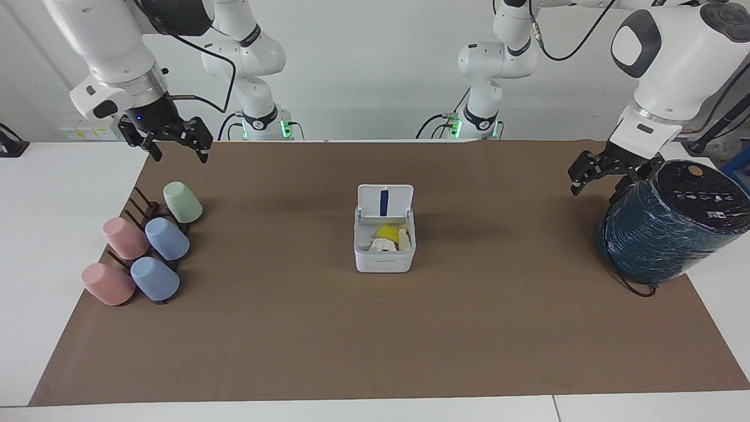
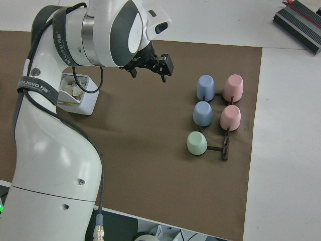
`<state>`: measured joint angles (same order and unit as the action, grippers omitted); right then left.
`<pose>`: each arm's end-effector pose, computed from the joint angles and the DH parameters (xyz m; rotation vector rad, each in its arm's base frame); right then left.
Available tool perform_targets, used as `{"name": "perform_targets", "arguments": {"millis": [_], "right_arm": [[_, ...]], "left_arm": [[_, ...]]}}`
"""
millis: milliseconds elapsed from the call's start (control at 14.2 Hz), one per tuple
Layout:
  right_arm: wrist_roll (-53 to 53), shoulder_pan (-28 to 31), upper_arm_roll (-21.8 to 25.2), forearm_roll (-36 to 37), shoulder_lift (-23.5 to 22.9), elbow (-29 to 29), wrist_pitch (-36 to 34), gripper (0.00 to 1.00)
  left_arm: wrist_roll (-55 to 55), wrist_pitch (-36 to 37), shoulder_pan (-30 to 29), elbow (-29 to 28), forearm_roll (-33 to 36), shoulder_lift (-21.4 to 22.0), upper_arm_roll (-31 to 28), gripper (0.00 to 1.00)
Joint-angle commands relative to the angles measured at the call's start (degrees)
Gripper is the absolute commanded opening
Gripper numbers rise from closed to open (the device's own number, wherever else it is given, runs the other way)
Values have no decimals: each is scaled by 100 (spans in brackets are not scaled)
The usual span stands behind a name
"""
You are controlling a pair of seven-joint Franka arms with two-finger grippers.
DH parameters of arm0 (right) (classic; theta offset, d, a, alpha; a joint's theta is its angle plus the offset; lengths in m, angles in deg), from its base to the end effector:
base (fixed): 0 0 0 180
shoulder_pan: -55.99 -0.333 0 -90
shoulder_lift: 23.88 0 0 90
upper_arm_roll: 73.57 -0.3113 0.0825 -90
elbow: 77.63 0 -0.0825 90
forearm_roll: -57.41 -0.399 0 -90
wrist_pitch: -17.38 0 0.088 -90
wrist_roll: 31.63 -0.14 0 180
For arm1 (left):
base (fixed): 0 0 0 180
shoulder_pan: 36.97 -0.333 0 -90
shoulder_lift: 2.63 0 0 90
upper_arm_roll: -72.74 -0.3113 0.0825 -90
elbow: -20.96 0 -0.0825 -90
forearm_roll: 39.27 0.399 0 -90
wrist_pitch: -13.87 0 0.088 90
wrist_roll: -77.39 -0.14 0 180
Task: Close trash can lid
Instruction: 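Move the left gripper toward the open white trash can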
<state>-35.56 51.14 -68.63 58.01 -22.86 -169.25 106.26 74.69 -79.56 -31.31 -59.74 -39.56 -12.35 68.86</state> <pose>0.5606 -0.0027 0.5814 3.1294 -0.1098 -0.0466 0.6282 -0.0235 0.5705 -3.1313 0.1242 -0.0829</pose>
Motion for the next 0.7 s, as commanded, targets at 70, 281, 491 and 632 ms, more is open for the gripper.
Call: {"name": "perform_targets", "arguments": {"millis": [70,281,491,632], "right_arm": [[-91,46,-28,-96,109,-84,-37,100],[-82,46,-28,-96,109,-84,-37,100],[-82,46,-28,-96,109,-84,-37,100],[-82,46,-28,-96,109,-84,-37,100]], "left_arm": [[-55,-124,-21,-218,56,163,45,100],[59,-194,67,-288,56,171,80,100],[489,-430,356,-682,-14,346,107,100],[1242,-781,655,-1174,-180,583,107,100]]}}
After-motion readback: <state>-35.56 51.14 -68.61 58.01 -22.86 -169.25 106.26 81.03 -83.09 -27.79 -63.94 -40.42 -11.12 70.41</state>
